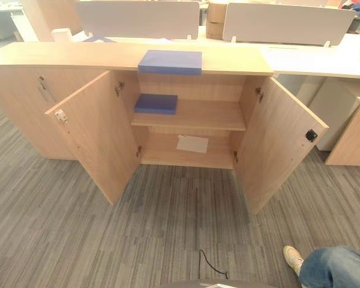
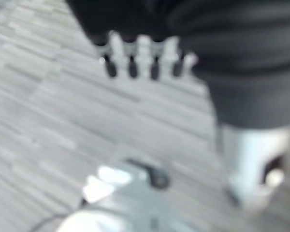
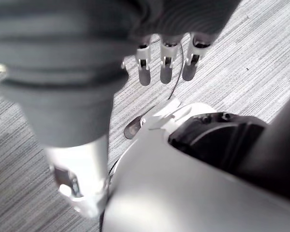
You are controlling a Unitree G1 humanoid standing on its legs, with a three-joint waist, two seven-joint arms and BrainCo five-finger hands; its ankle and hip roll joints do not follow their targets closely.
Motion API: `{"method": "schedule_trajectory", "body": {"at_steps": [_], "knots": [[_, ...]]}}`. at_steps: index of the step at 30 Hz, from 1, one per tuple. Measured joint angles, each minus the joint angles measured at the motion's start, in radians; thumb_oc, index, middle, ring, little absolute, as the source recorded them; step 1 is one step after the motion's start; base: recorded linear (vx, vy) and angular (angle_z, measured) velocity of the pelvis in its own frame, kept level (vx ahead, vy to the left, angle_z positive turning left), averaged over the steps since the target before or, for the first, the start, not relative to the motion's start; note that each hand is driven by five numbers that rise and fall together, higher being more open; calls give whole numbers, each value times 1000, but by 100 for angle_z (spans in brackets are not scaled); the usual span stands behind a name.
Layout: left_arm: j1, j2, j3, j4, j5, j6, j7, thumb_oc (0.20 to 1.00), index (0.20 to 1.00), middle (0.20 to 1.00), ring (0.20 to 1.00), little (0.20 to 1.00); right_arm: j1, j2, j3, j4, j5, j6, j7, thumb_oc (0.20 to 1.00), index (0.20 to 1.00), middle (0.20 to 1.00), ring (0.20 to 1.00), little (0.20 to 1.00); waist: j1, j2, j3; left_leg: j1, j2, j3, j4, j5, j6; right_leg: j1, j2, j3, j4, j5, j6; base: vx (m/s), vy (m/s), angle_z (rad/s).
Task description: Put the empty folder in the office cabinet
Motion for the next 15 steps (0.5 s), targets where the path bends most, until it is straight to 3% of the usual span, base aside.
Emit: {"method": "schedule_trajectory", "body": {"at_steps": [15], "knots": [[-2, 0, 1, -1, -2, 0, 12, 1000, 1000, 1000, 1000, 1000, -17, -2, 0, -1, 0, 10, -3, 1000, 1000, 1000, 1000, 1000, -1, 1, 25, 3, 6, -16, 0, 1, -2, 17, 6, -13, -20, 2, -6, 33, -33, 3]]}}
